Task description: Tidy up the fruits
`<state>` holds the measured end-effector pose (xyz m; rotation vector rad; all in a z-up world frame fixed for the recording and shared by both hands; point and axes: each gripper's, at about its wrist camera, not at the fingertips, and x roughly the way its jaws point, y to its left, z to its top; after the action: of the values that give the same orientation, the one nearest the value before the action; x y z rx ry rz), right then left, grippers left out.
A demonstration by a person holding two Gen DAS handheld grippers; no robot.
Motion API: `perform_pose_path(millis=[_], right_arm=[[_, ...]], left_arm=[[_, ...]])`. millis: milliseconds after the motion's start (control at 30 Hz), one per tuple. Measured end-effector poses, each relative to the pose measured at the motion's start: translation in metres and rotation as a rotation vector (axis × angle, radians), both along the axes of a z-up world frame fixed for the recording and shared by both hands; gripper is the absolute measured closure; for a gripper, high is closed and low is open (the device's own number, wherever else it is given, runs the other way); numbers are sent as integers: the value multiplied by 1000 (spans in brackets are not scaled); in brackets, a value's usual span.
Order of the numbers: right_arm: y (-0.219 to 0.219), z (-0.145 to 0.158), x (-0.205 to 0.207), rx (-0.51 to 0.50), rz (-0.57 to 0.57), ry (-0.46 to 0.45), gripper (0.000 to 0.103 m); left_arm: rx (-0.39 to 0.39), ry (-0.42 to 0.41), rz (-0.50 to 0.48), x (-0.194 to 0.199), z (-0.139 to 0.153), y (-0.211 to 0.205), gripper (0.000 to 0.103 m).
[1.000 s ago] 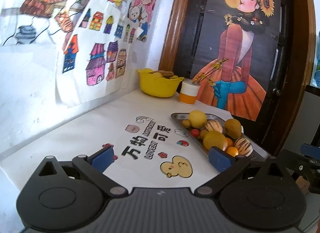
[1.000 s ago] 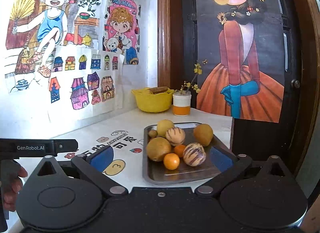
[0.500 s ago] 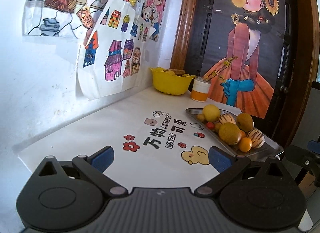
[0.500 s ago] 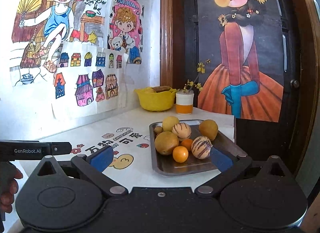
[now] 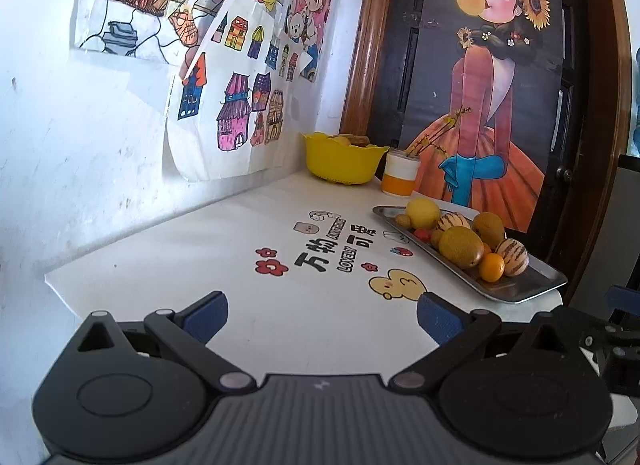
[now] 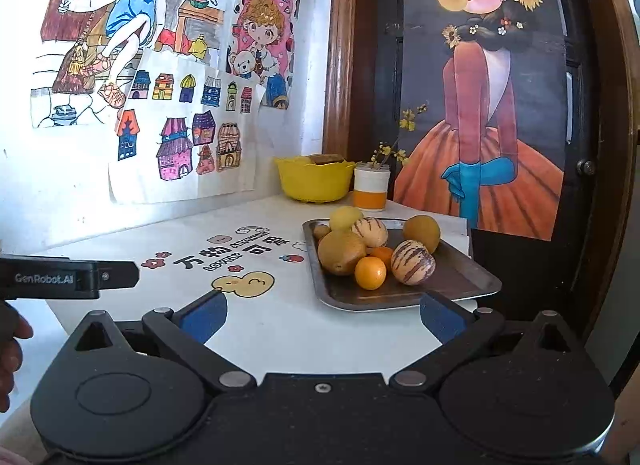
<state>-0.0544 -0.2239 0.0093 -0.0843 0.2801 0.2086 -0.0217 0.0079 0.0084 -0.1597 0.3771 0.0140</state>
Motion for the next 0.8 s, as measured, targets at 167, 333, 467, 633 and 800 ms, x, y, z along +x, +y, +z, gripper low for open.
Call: perform_pose_path(millis=[167, 333, 467, 633, 800], right_arm=[[-3, -3, -1, -2, -12, -5, 1], [-5, -5, 0, 4, -15, 3, 1], [-6, -7, 1, 5, -18, 8, 1], [-6, -7, 2, 6, -18, 11, 1], [-5, -9, 2, 6, -12, 22, 1]], left_arm=[[1, 6, 1, -3, -3, -1, 1], [18, 2, 8, -8, -5, -4, 1], [22, 2, 4, -9, -5, -5, 1], [20, 2, 6, -9, -5, -4, 1], [16, 4, 12, -10, -6, -2, 1]])
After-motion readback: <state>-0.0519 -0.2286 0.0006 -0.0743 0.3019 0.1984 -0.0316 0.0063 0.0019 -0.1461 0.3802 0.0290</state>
